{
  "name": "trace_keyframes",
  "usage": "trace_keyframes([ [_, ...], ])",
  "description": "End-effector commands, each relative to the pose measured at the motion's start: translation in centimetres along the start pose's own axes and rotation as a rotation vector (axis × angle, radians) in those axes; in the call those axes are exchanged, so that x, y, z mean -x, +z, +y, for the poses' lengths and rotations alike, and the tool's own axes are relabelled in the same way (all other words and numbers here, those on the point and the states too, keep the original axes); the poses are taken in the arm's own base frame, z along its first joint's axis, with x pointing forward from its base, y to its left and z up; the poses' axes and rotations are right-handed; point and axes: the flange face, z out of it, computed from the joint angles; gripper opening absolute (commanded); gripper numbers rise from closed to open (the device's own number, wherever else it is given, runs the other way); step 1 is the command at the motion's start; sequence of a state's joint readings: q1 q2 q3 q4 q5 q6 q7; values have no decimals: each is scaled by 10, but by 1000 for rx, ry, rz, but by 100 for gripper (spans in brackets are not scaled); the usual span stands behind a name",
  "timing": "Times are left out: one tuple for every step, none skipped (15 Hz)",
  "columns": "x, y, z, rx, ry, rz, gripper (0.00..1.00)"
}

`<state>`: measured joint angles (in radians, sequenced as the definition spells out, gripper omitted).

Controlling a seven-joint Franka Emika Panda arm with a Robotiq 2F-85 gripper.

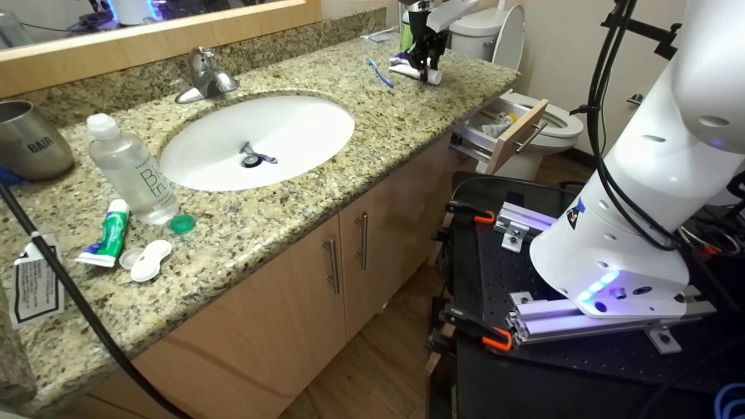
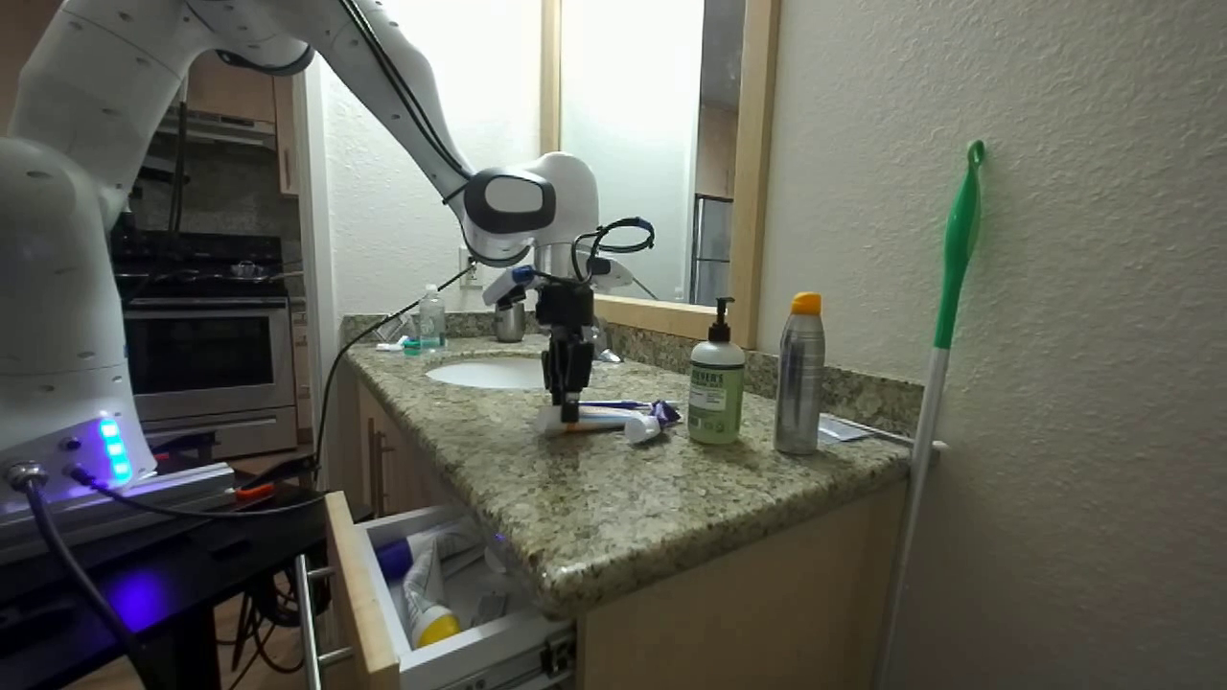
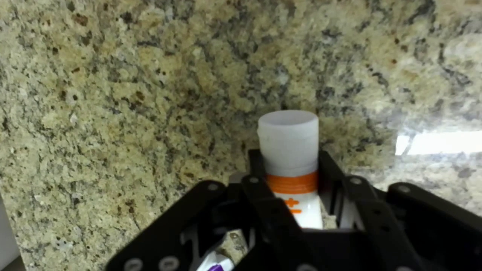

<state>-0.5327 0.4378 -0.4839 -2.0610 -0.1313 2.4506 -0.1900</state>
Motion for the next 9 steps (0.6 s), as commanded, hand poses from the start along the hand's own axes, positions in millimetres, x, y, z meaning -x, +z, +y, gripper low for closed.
trace_keyframes([
  [24, -37, -3, -55, -98, 21, 12],
  [34, -48, -2, -44, -151, 40, 12],
  [43, -58, 0, -25, -185, 65, 12],
  [58, -66, 4, -5, -229, 72, 12],
  [71, -75, 9, 7, -287, 80, 12],
  [85, -82, 14, 40, -346, 102, 12],
  [99, -89, 22, 70, -393, 118, 12],
  [114, -97, 30, 107, -438, 134, 12],
  [127, -104, 38, 141, -482, 146, 12],
])
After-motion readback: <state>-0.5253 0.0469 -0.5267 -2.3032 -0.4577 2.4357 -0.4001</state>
